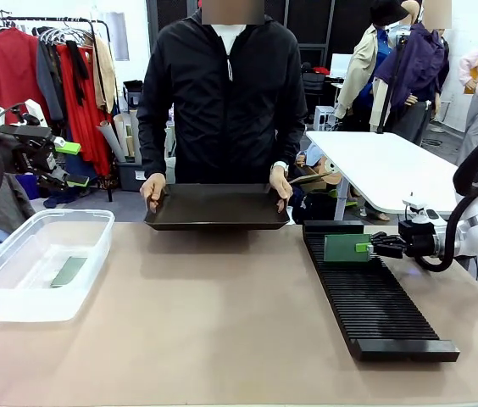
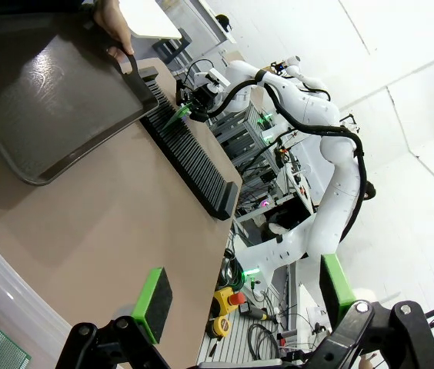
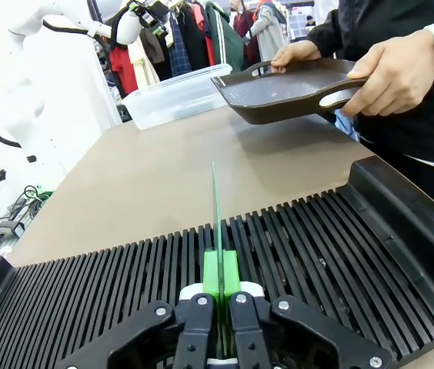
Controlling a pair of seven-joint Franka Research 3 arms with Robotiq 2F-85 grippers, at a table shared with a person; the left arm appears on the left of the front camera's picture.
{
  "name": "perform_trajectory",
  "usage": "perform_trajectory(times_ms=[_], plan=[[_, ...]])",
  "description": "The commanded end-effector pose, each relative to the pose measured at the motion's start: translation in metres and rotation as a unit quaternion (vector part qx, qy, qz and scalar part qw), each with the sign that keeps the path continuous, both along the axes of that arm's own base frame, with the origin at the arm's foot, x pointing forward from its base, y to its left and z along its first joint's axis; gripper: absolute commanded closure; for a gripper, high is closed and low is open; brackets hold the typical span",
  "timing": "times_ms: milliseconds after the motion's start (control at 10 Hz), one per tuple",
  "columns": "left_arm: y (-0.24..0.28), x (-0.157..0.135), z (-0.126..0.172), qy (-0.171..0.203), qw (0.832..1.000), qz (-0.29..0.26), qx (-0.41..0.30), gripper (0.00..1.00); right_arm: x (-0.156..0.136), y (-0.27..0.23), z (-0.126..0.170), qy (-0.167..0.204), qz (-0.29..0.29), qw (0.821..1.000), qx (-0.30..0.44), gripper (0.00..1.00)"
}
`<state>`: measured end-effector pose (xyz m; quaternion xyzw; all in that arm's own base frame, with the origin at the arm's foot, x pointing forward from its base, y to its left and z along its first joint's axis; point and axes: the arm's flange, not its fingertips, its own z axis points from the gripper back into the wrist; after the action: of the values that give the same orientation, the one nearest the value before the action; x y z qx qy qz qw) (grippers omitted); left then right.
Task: Sort PCBs into racks and boxes based on the side picked up.
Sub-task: If the short side of the Blank PCB is picked up, insert it into the PCB Rack ; if the long side is picked up, place it in the Organizing box.
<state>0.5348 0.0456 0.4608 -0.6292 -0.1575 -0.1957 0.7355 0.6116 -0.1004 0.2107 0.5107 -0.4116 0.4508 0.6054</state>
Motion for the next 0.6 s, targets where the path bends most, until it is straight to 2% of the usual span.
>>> perform_trajectory(times_ms=[0, 500], plan=[[0.0004, -0.0008, 0.0018, -0.003, 1.0, 0.003, -0.003, 0.0, 0.0054, -0.0053, -0.0129, -0.011, -0.007, 0.999, -0.03, 1.0], [0.0004, -0.0008, 0.0018, -0.003, 1.0, 0.003, -0.003, 0.0, 0.0034, -0.0061, -0.0111, -0.003, -0.012, 0.999, -0.033, 1.0]])
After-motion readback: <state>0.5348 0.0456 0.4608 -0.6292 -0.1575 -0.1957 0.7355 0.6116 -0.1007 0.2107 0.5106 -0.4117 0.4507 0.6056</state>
